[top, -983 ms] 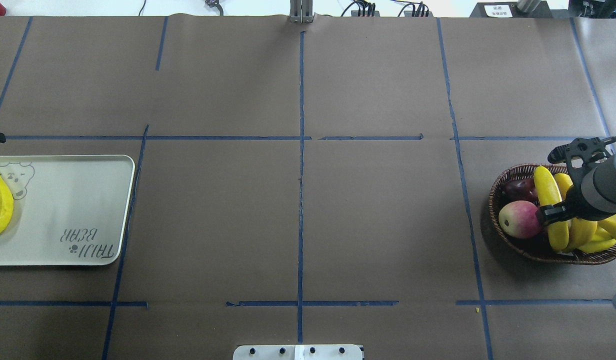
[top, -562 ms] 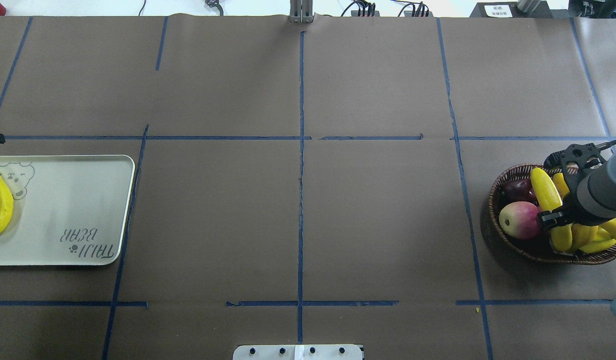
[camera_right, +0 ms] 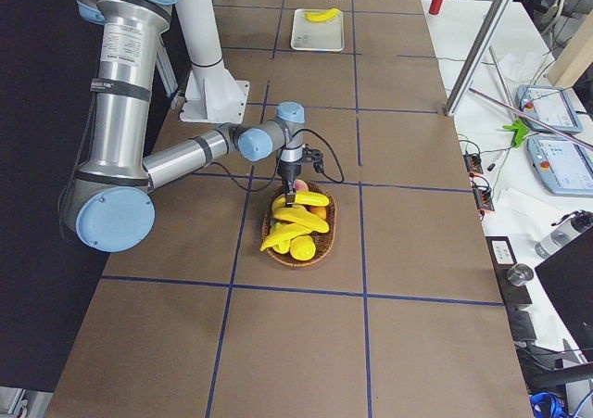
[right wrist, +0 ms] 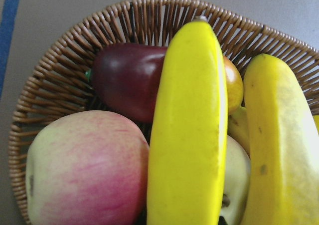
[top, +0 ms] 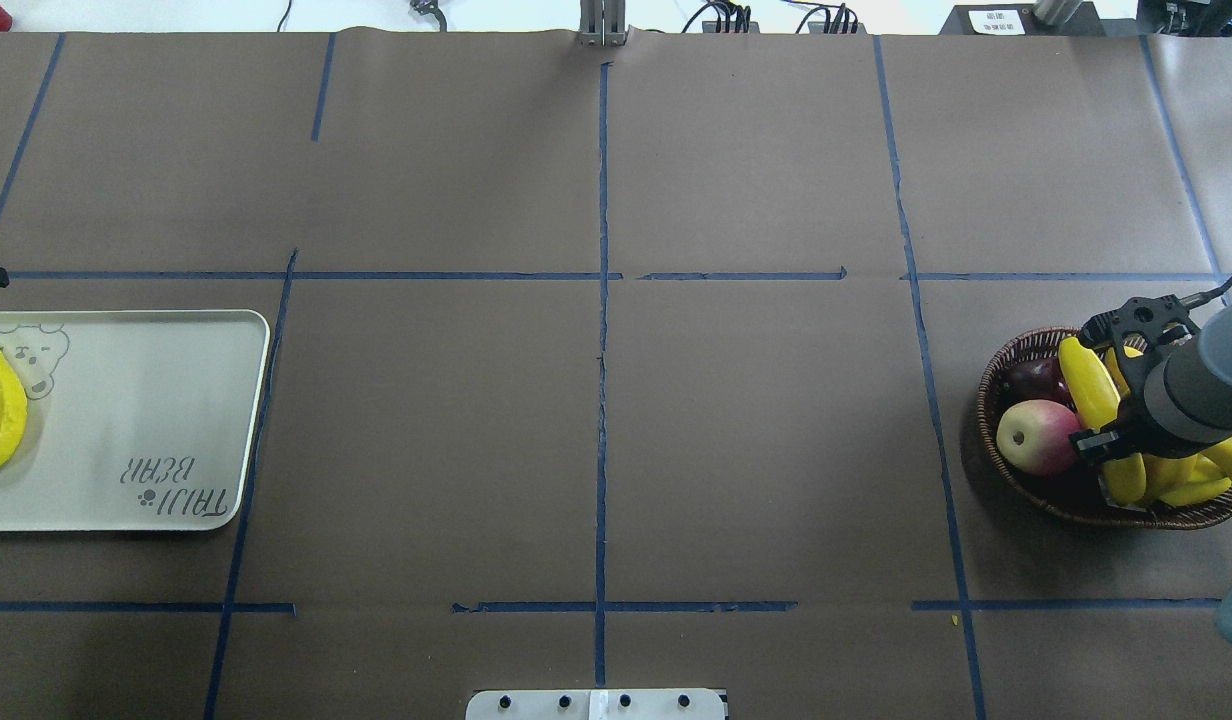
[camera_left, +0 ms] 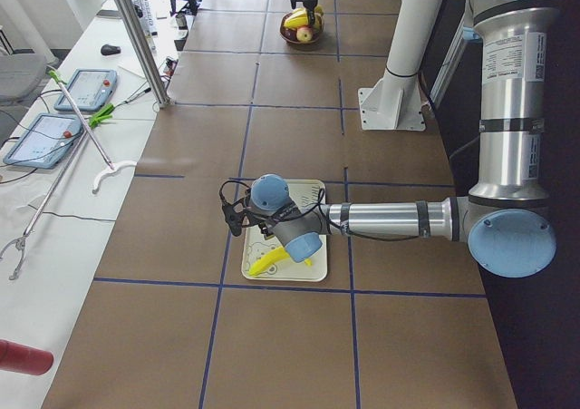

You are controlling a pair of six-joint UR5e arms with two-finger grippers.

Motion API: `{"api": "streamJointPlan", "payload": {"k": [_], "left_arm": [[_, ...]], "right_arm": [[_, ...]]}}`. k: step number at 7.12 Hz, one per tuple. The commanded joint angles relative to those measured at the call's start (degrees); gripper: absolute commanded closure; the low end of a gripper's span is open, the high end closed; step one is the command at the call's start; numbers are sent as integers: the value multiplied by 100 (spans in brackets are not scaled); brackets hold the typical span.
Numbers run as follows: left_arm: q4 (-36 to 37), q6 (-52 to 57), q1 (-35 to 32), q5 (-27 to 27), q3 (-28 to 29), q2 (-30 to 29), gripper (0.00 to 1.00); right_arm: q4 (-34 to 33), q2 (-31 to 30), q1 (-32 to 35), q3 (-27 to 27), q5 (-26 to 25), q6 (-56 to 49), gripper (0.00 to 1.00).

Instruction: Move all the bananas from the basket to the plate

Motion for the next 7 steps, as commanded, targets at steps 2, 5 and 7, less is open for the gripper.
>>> {"api": "streamJointPlan", "payload": {"k": [2,5,7], "left_arm": [[-1,-12,9,0,0,1,0],[-499,-20,218,-17,-9,-61,0],[-844,-535,578,-9,-105,-366,0]], "right_arm": [[-148,-12,92,528,110,-23,81],[-484,477,443,1190,1179,20,82],[-483,1434,409,946,1419,326,81]]}}
